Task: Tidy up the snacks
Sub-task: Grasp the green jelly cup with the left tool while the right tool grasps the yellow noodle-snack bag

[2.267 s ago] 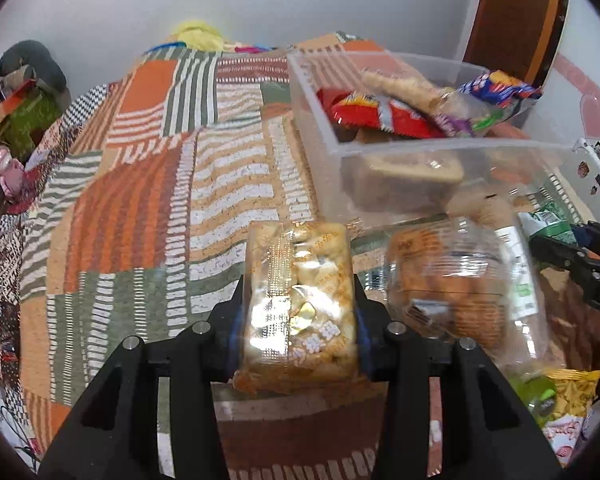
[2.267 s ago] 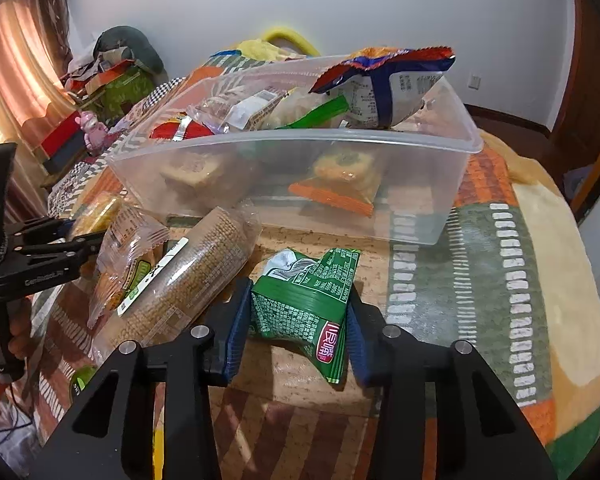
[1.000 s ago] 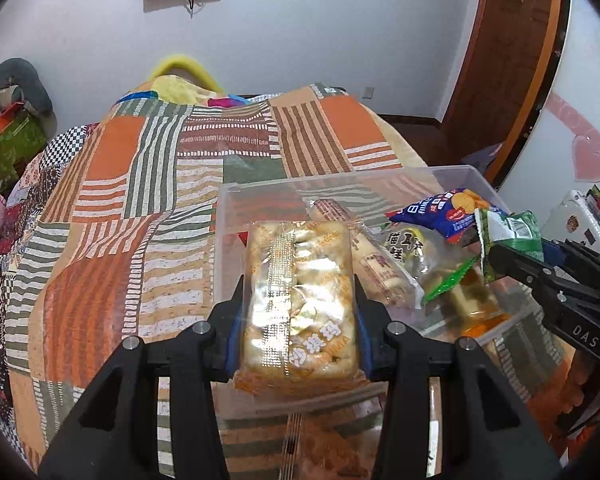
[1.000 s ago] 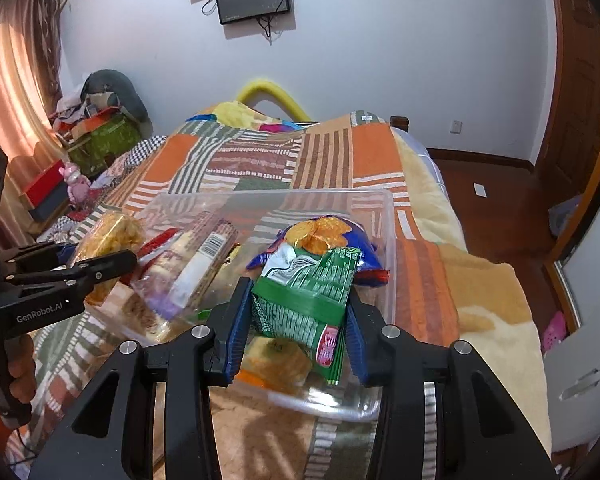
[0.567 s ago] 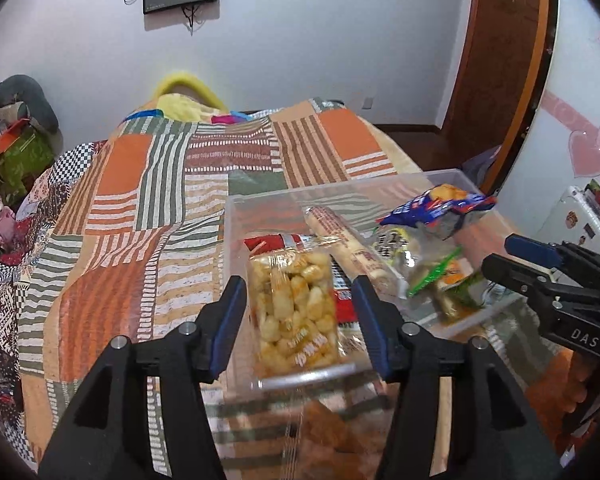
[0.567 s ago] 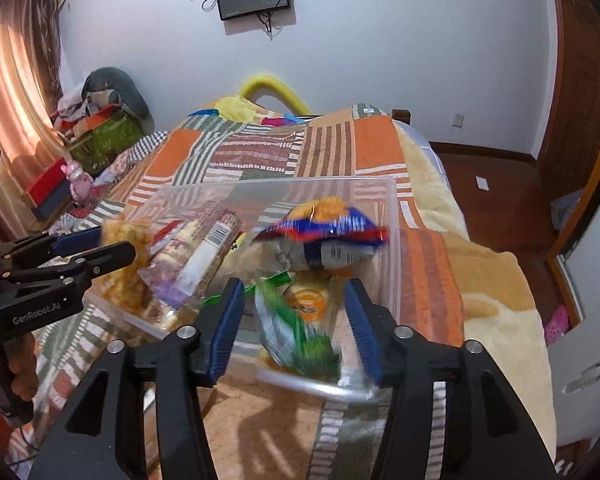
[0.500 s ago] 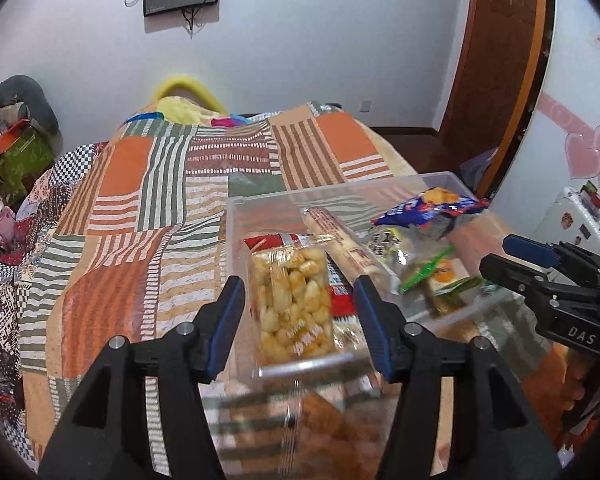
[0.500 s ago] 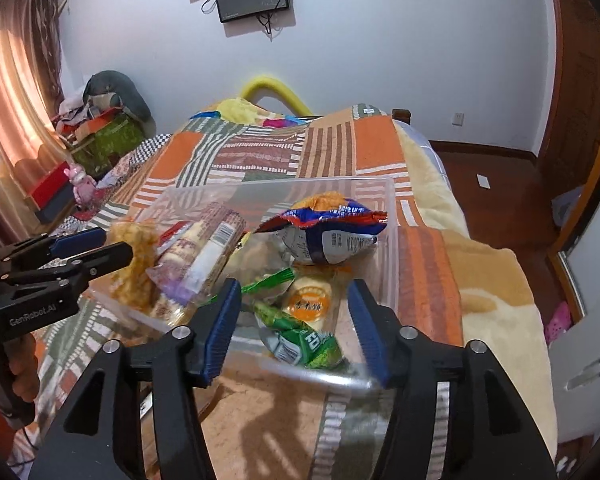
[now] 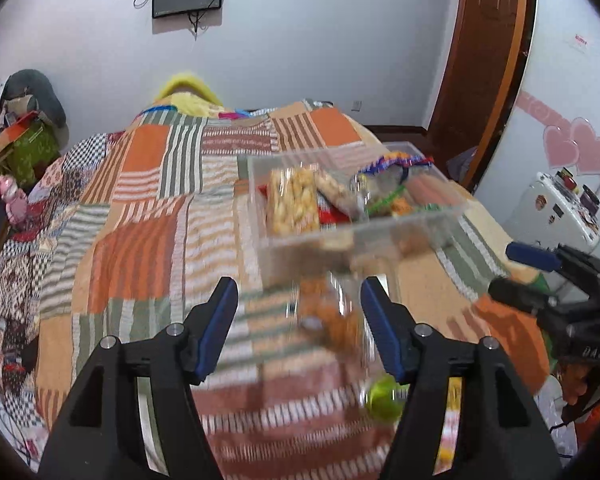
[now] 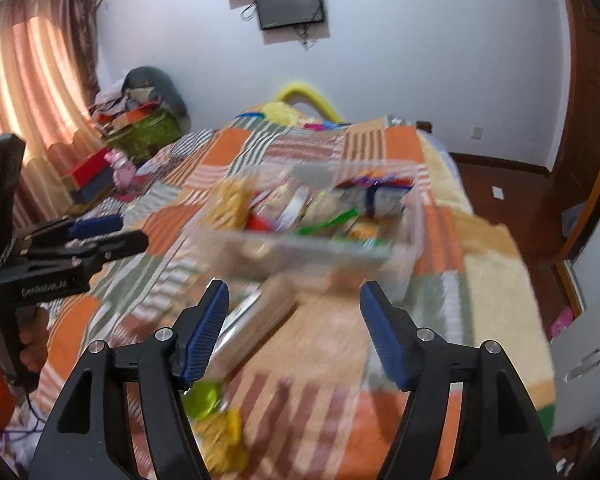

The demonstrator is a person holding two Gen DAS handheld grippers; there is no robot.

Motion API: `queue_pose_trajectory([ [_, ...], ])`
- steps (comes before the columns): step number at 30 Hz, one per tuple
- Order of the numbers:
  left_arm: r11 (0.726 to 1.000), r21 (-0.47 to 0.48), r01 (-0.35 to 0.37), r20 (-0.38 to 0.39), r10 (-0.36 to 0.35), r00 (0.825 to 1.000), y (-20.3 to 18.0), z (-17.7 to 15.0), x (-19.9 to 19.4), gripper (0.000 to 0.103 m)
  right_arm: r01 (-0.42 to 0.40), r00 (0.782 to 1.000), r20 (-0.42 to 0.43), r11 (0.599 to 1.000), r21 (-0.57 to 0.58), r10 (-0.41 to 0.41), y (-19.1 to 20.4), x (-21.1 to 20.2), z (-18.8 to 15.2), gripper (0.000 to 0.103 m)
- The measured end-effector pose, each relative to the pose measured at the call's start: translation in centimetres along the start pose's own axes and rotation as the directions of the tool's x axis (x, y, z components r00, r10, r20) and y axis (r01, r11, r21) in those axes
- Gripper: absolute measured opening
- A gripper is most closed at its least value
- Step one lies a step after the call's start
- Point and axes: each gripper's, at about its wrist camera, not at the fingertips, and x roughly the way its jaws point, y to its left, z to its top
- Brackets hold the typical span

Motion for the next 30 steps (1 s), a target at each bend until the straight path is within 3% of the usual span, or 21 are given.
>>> queue_pose_trajectory([
  [10, 1.0, 0.01, 0.01, -0.083, -0.009, 0.997, -0.7, -6.3, -2.1, 0.064, -0.099, 0.981, -0.166, 0.995, -0.015, 0.096, 4.4, 2.1, -6.1, 0.07],
  [15, 0.999, 0.002, 0.049, -0.125, -0.048, 0.991, -1.7, -8.1, -1.4, 0.064, -0.064, 0.97, -0.235, 0.997, -0.03, 0.055, 4.7, 4.0, -8.3, 0.07],
  [16, 0.998, 0.003, 0.058, -0.133, -0.057, 0.989, -2.1, -8.3, -1.3, 0.064, -0.071, 0.971, -0.232, 0.997, -0.025, 0.064, 4.5, 4.1, -8.6, 0.068],
  [20, 0.995, 0.014, 0.098, -0.16, -0.094, 0.983, -3.7, -8.5, 0.1, 0.064, -0.058, 0.975, -0.216, 0.998, -0.026, 0.051, 3.5, 3.7, -8.7, 0.043],
  [23, 0.993, 0.025, 0.116, -0.17, -0.11, 0.979, -4.9, -8.4, 1.2, 0.064, -0.043, 0.979, -0.201, 0.999, 0.009, 0.044, 2.0, 3.5, -8.4, 0.032],
  [30, 0.992, 0.043, 0.118, -0.198, -0.107, 0.974, -6.9, -8.4, 4.6, 0.064, -0.014, 0.988, -0.155, 0.998, 0.058, 0.023, 0.4, 1.4, -9.2, 0.03],
])
